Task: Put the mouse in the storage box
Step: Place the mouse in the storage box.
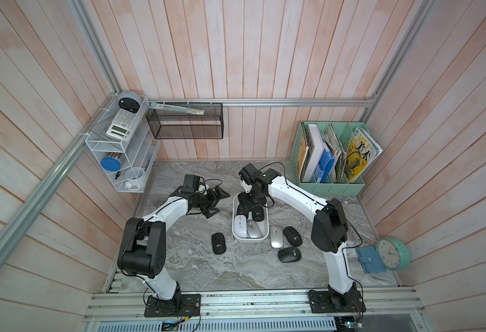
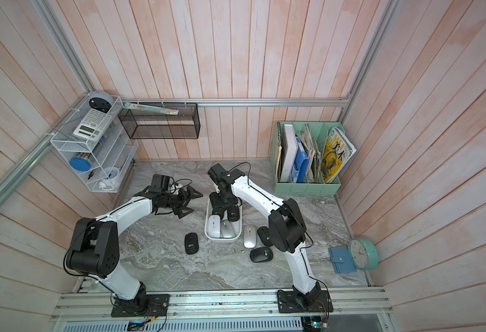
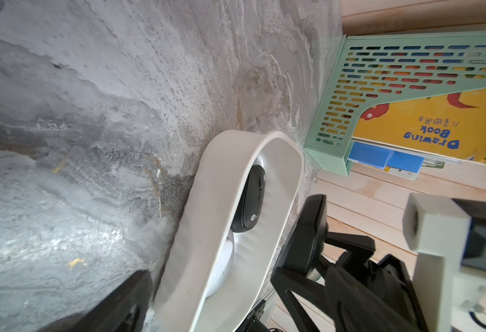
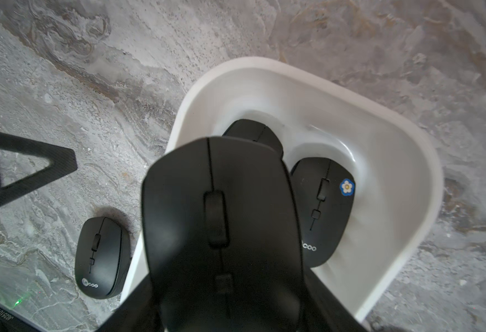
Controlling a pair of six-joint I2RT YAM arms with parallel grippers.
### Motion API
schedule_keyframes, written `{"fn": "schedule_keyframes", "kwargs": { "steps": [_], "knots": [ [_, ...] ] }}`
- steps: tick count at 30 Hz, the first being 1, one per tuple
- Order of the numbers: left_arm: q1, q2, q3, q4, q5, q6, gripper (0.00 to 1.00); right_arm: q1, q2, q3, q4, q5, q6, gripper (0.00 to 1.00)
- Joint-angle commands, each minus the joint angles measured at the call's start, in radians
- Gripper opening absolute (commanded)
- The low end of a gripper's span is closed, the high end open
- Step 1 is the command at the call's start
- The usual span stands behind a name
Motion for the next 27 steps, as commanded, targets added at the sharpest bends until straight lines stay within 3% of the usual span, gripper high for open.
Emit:
{"fn": "schedule_keyframes", "kwargs": {
  "steps": [1,27],
  "knots": [
    [0.010,0.020,0.012,-0.010,0.034,0.038,1.00,0.011,0.027,0.033,-0.046,-0.029,0.015,0.49],
    [0.010,-0.006,-0.051,0.032,0.052,0.011,1.00,-0.028,0.202,0.155,-0.129,-0.029,0.012,0.54]
  ]
}}
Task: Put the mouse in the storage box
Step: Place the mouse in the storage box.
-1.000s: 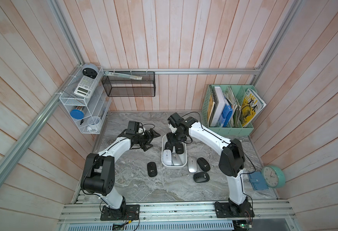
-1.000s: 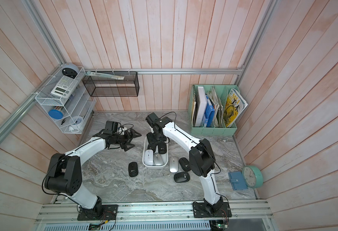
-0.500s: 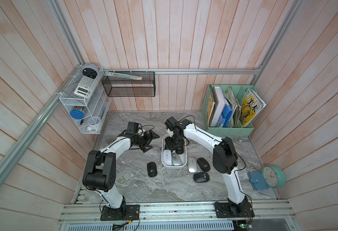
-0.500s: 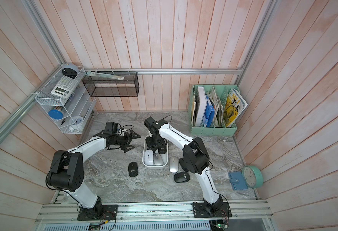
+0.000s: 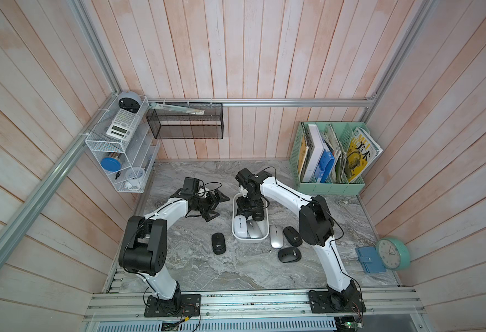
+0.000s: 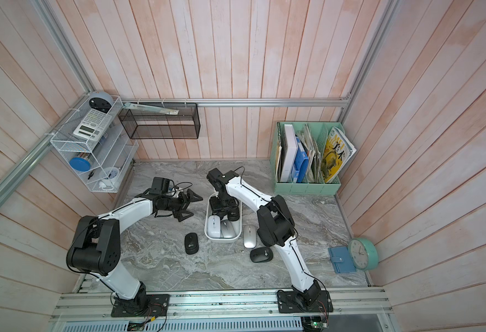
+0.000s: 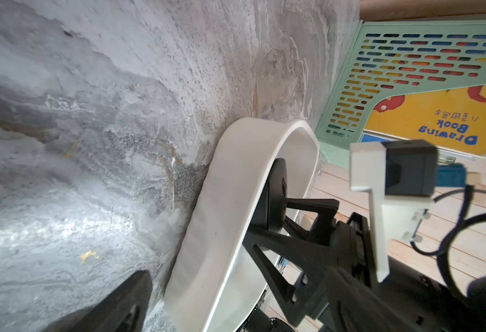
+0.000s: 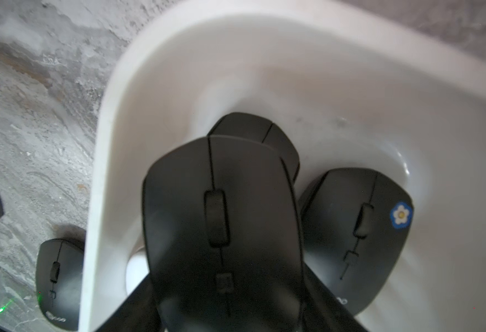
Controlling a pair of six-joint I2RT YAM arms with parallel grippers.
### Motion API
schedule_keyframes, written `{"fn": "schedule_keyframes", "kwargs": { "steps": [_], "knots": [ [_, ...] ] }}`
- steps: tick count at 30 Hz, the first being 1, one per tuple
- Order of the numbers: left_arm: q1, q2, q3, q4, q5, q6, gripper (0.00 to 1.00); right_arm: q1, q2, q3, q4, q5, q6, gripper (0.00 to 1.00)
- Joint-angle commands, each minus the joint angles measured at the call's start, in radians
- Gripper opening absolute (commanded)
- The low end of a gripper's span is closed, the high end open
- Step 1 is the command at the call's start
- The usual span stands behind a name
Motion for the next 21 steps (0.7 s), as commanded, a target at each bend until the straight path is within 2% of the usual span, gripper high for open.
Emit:
{"fn": "schedule_keyframes", "kwargs": {
  "steps": [1,15,21],
  "knots": [
    [0.001,-0.021,-0.019,0.026,0.017,-0.002,1.00,-0.008,0.036,0.037,-0.050,0.011,0.011,0.54],
    [-0.008,-0.052,-0.044,0.016,0.014,-0.008,1.00,-0.016,0.093,0.108,-0.068,0.012,0.012,0.60],
    [-0.011,-0.083,-0.059,-0.002,0.006,0.003,1.00,-0.016,0.094,0.129,-0.074,0.024,0.006,0.68]
  ]
}}
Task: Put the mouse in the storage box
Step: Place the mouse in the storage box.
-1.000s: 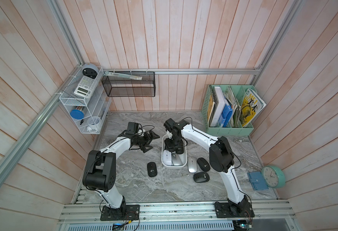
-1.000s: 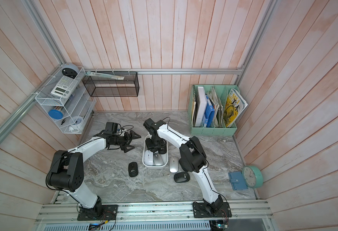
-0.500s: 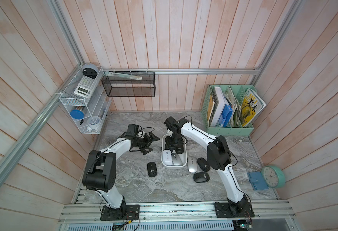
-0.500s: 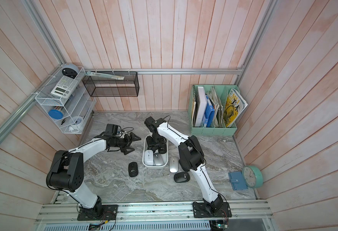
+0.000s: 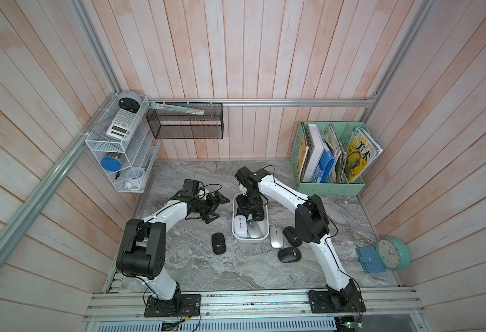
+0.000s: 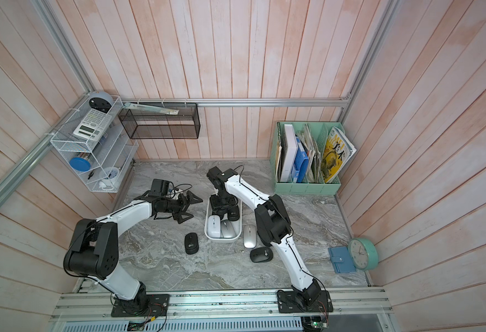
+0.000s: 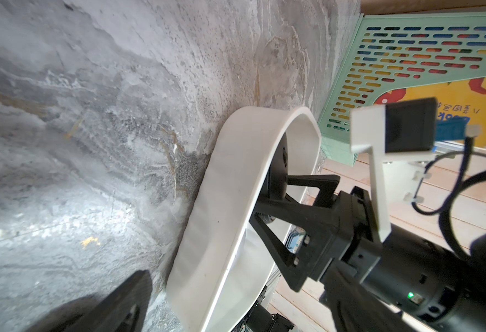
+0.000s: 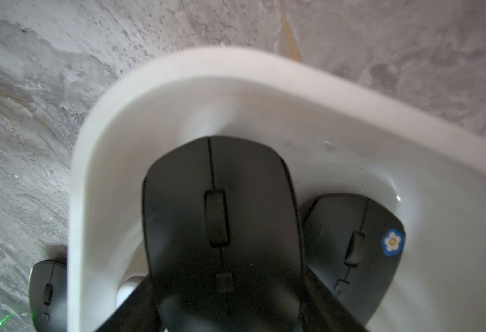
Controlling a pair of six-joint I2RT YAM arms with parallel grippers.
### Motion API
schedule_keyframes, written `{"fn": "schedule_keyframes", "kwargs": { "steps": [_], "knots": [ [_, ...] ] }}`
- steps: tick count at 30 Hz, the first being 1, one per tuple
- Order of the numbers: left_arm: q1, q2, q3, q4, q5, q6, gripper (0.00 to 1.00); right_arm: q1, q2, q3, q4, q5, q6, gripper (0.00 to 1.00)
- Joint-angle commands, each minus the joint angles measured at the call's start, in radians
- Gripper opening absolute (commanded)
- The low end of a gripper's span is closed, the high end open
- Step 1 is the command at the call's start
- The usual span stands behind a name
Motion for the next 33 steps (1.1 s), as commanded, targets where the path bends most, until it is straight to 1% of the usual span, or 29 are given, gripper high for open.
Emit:
{"fn": "schedule_keyframes", "kwargs": {
  "steps": [1,5,9,19,33],
  "knots": [
    [-0.004,-0.036,-0.020,-0.004,0.005,0.006,1.00,-0.004,0.019,0.035,-0.034,0.020,0.003,0.70],
    [-0.004,-0.046,-0.028,-0.005,0.003,0.002,1.00,-0.006,-0.006,0.026,-0.032,0.030,-0.003,0.76],
    [-0.005,-0.059,-0.032,-0.010,0.003,0.000,1.00,-0.003,-0.034,0.006,-0.031,0.030,-0.008,0.78],
    [-0.005,-0.102,-0.039,-0.051,-0.007,0.011,1.00,0.001,-0.117,-0.080,-0.011,0.029,-0.011,0.79],
    [-0.041,-0.154,-0.043,-0.058,-0.035,-0.012,1.00,0.006,-0.303,-0.263,0.028,0.047,0.006,0.80]
  ]
}}
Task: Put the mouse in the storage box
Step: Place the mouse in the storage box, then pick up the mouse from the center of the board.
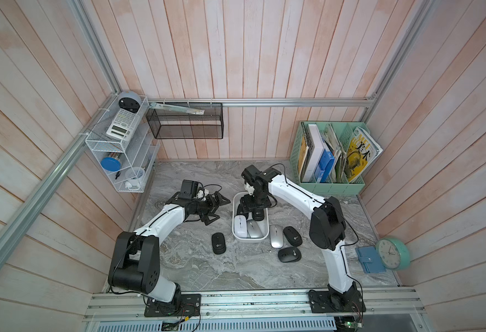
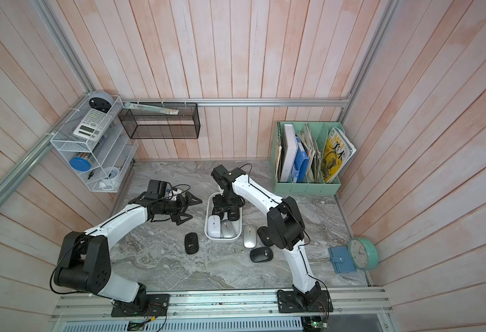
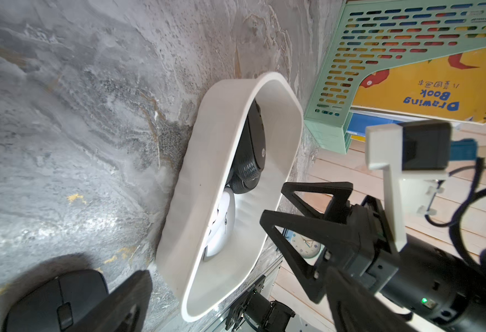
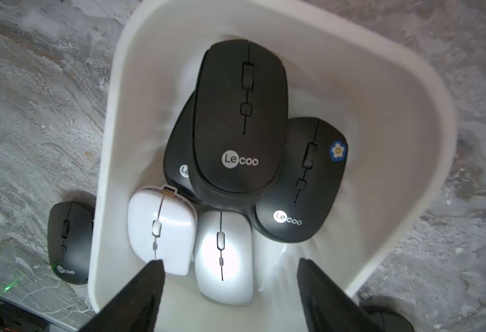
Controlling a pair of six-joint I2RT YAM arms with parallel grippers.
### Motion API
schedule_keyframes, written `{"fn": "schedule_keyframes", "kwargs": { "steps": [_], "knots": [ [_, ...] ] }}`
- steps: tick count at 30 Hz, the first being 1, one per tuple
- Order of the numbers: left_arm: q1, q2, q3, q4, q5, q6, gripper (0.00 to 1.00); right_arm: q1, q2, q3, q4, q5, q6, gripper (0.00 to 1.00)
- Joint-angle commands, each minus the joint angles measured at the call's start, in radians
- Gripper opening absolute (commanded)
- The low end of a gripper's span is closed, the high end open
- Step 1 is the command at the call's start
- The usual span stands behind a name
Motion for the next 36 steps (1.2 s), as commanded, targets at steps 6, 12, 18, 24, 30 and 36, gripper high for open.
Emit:
{"fn": "schedule_keyframes", "kwargs": {
  "steps": [6,12,18,24,30,36],
  "knots": [
    [-0.059,-0.038,-0.001,-0.006,-0.050,-0.005,1.00,-0.019,-0.211,-0.158,0.057,0.093,0.030,0.82],
    [-0.119,-0.054,0.011,0.003,-0.066,-0.026,1.00,-0.110,-0.381,-0.357,0.061,0.213,0.087,0.84],
    [-0.225,-0.104,0.003,0.046,-0.073,-0.066,1.00,-0.197,-0.544,-0.628,0.034,0.258,0.134,0.85],
    [-0.281,-0.102,0.006,0.086,-0.071,-0.088,1.00,-0.183,-0.576,-0.775,0.011,0.249,0.185,0.85],
    [-0.291,-0.087,0.016,0.095,-0.059,-0.092,1.00,-0.171,-0.554,-0.836,0.043,0.191,0.147,0.85],
    [-0.292,-0.073,0.037,0.081,-0.054,-0.081,1.00,-0.170,-0.484,-0.824,0.068,0.159,0.099,0.85]
  ]
}}
